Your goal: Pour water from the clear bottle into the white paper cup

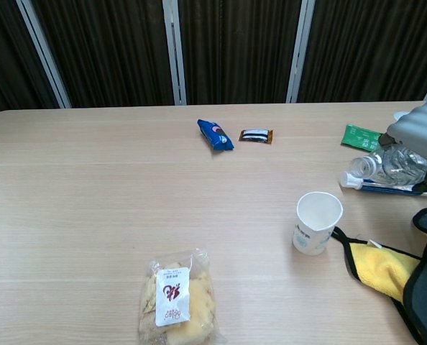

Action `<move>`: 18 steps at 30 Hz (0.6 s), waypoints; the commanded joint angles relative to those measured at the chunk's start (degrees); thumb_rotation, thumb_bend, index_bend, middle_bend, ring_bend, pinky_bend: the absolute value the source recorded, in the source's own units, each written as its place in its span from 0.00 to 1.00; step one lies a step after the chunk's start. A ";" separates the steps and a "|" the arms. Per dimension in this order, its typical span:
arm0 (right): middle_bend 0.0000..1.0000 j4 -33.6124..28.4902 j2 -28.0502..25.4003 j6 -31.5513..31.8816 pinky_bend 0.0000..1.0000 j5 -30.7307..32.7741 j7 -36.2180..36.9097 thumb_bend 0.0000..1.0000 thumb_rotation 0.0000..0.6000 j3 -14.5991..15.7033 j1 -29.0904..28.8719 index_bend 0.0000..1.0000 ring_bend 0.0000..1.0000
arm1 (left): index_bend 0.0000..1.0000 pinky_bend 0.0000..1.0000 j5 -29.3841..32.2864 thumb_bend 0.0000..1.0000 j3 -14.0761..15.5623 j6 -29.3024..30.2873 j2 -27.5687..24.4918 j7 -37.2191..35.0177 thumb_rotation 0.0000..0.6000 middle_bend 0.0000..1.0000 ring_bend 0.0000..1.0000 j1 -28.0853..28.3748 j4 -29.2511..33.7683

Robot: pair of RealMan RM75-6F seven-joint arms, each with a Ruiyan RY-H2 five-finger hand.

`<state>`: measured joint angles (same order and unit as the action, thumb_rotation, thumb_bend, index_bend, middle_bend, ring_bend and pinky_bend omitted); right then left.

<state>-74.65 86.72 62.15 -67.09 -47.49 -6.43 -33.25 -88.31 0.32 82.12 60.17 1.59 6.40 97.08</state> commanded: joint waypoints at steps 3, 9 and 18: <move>0.66 -0.35 0.37 1.13 0.50 0.57 -1.86 0.51 1.00 -0.03 -0.11 0.55 0.59 | 0.00 0.00 0.14 0.05 -0.05 -0.13 -0.01 -0.03 1.00 0.00 0.00 0.06 -0.04; 0.66 -0.98 0.41 2.07 0.50 0.79 -3.65 0.52 1.00 0.17 -0.08 0.55 0.59 | 0.00 0.00 0.08 0.05 -0.07 -0.04 -0.04 0.02 1.00 0.00 0.00 0.06 0.01; 0.66 -2.34 0.23 3.79 0.50 0.51 -6.21 0.53 1.00 0.83 0.17 0.56 0.60 | 0.00 0.00 0.25 0.04 -0.13 -0.08 -0.08 0.03 1.00 0.00 0.00 0.08 0.06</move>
<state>-76.95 86.98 65.91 -66.54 -53.68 -5.63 -33.11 -88.06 0.19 82.04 60.09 1.62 6.48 97.14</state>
